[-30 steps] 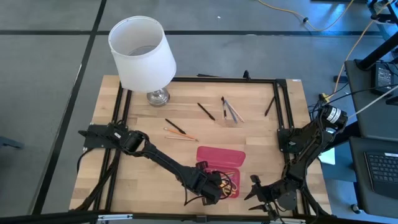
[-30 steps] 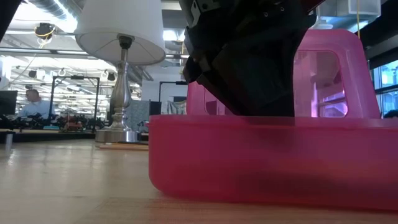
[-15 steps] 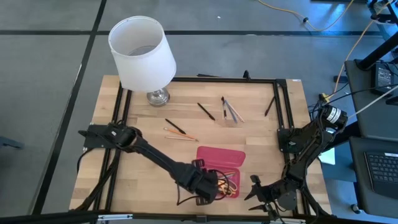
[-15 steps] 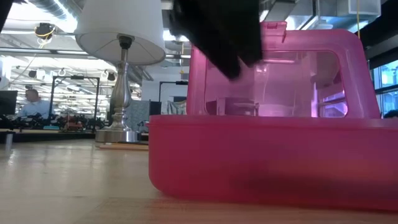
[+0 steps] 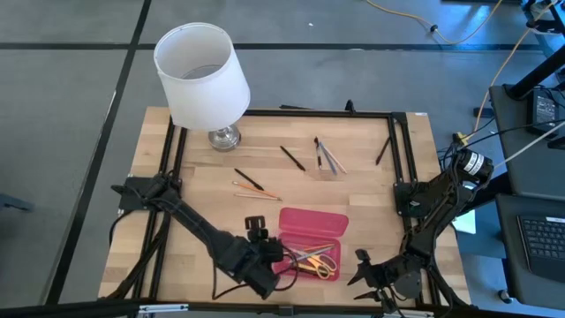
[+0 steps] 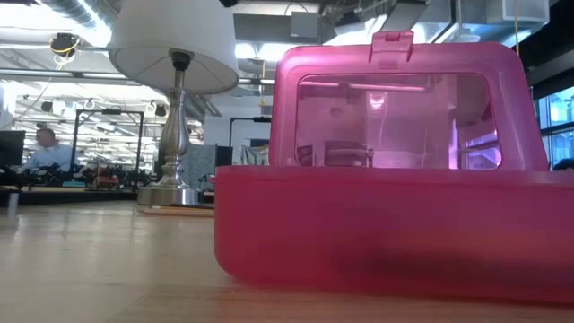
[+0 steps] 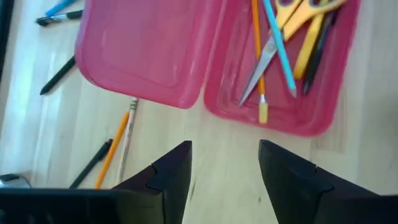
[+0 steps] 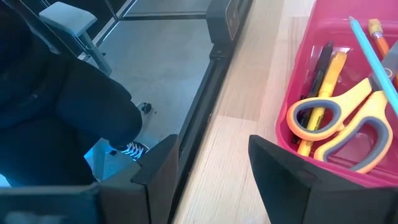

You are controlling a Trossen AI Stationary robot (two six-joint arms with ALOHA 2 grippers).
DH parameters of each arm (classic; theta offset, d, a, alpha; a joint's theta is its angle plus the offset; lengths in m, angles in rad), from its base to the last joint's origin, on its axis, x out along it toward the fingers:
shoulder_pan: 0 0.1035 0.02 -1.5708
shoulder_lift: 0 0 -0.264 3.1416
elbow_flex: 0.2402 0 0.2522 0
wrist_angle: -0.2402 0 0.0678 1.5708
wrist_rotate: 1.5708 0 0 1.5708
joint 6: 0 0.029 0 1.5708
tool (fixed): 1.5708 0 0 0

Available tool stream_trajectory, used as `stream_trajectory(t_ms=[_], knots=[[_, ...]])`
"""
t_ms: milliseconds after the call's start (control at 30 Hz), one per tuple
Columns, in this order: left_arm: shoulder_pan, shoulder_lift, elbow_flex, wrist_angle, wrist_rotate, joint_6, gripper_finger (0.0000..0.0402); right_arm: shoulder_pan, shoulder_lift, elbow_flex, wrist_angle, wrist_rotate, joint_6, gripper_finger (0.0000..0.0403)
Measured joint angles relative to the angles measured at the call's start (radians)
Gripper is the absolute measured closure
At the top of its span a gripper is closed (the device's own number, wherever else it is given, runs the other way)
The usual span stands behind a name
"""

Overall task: Pick & place school supplies into a supply box
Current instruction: Put the brown supply into the pink supply box

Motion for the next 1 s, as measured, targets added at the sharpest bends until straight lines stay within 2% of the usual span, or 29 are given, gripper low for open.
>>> stream_trajectory(t_ms=[267,467,667,767,833,1000], knots=[[0.020,0.000,0.000,-0.244,-0.010,-0.132,0.0235,0.000,0.000,0.000,-0.002,0.000,0.000,0.0205],[0.093,-0.010,-0.045,-0.244,0.022,-0.034,0.0246,0.000,0.000,0.000,-0.003,0.000,0.002,0.0205],[0.197,-0.121,-0.216,-0.238,0.006,0.005,0.0259,0.000,0.000,0.000,-0.015,-0.012,0.068,0.0205],[0.244,-0.226,-0.355,-0.153,-0.017,0.030,0.0266,0.004,0.004,0.000,-0.017,-0.033,0.133,0.0205],[0.282,-0.309,-0.473,-0.035,-0.009,0.082,0.0270,0.009,0.004,0.000,-0.018,-0.033,0.165,0.0205],[0.407,-0.515,-0.814,0.421,0.124,0.325,0.0284,0.021,0.004,0.000,-0.024,-0.034,0.178,0.0205]])
